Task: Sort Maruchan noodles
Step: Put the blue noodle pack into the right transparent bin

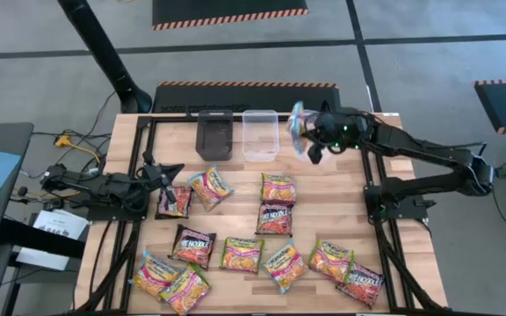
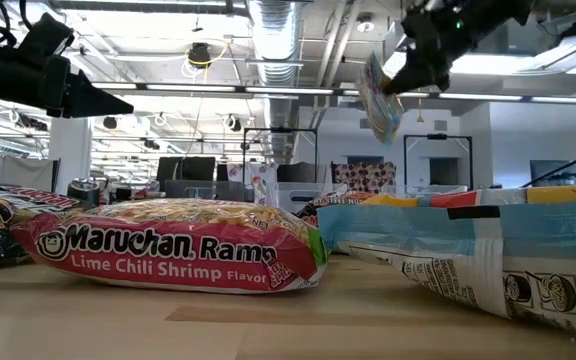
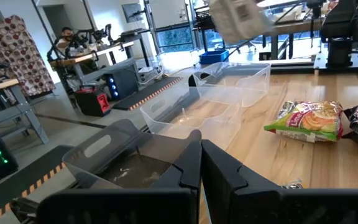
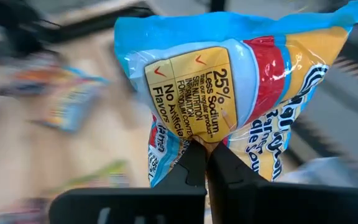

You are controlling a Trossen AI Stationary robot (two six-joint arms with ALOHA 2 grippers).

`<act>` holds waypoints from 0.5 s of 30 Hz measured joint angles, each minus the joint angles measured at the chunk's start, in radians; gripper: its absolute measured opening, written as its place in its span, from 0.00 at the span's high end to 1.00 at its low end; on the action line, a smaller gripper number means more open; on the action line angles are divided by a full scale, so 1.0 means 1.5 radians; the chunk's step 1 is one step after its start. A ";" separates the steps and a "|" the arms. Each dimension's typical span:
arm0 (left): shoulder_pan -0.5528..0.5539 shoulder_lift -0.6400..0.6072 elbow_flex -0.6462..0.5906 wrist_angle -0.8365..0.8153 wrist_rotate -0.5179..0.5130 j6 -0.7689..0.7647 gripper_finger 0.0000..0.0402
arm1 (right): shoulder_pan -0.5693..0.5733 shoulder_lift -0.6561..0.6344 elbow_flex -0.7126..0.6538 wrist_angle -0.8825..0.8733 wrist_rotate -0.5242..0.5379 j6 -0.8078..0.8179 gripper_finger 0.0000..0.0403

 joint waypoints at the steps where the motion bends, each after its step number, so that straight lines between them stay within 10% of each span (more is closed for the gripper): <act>1: 0.000 0.000 0.000 0.000 0.000 0.000 1.00 | -0.014 0.001 0.000 0.000 0.014 -0.037 0.98; 15: 0.000 0.000 0.000 0.000 0.000 0.000 1.00 | -0.153 0.098 0.002 0.025 0.178 -0.287 0.98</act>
